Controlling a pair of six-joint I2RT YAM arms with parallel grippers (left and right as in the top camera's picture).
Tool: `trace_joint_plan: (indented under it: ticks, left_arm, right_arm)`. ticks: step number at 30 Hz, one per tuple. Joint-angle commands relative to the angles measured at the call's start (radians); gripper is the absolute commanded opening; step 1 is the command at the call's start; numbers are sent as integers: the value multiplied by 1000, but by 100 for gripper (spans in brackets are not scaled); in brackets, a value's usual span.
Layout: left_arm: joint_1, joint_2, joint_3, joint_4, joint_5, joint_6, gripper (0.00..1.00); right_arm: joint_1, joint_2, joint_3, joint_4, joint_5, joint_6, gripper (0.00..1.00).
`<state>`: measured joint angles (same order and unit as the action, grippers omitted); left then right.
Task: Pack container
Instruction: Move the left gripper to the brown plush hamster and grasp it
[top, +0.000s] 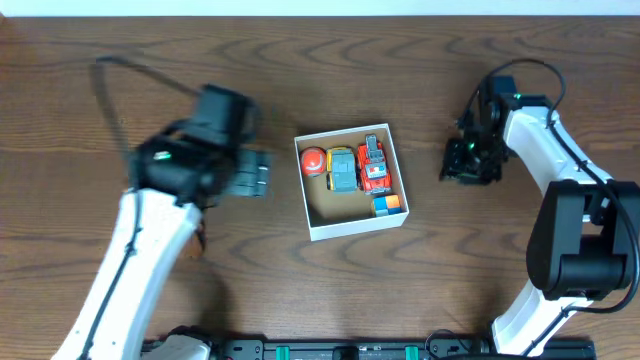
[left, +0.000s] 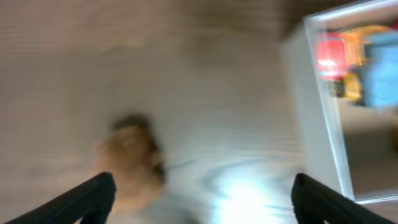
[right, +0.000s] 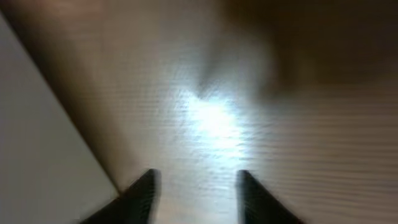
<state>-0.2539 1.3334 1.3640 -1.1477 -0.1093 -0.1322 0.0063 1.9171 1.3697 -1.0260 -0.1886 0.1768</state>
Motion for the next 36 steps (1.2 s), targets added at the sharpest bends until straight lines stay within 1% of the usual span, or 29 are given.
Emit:
trace_joint_plan:
  ticks: [1,2,3,5,7,9,10,13,15,19,24,29,31,33,36]
  left_arm:
    - [137,-33,-8,-22,-45,-71,96]
    - [179,-35,-18,-22,-44,-74,96]
    - [210,-34,-25,-22,-40,-80,96]
    - [263,-27,-44,-23,-23,-101,97]
    - [298,-21,-73,-22,-21,-111,97]
    - [324,-18,-112,-19,-20,-134,100]
    - [340,-16,-147,-14,-13,-136,98]
    - [359,-13,-224,14,10,-136,98]
    - [360,-13,-285,52,26,-140,98]
    - [360,-13,-394,126,27,-190,98]
    - [360,-10,-510,245,27,-192,98]
    - [360,25,-573,338,27,-196,98]
    - [360,48,-575,354,27,-196,100]
    - [360,64,-575,365,27,-196,90]
    - [360,76,-575,369,27,-196,71]
  right_arm:
    - [12,-79,75,-5,132,-18,73]
    - [12,-98,90,-6,147,-19,82]
    - [12,-114,102,-6,159,-26,85]
    - [11,-156,125,-6,175,-44,88]
    - [11,-199,145,-9,206,-45,93]
    - [10,-233,161,-19,219,-68,96]
    - [5,-254,169,-32,219,-76,99]
    - [-7,-286,175,-53,219,-90,99]
    - [-15,-296,175,-63,216,-89,99]
    - [-22,-296,175,-70,207,-89,99]
    - [-22,-296,175,-72,207,-89,99]
    - [-22,-296,175,-80,207,-89,99]
    - [-22,-296,175,-82,207,-89,97]
    - [-22,-296,175,-84,207,-89,94]
    - [-22,-296,175,-88,207,-89,91]
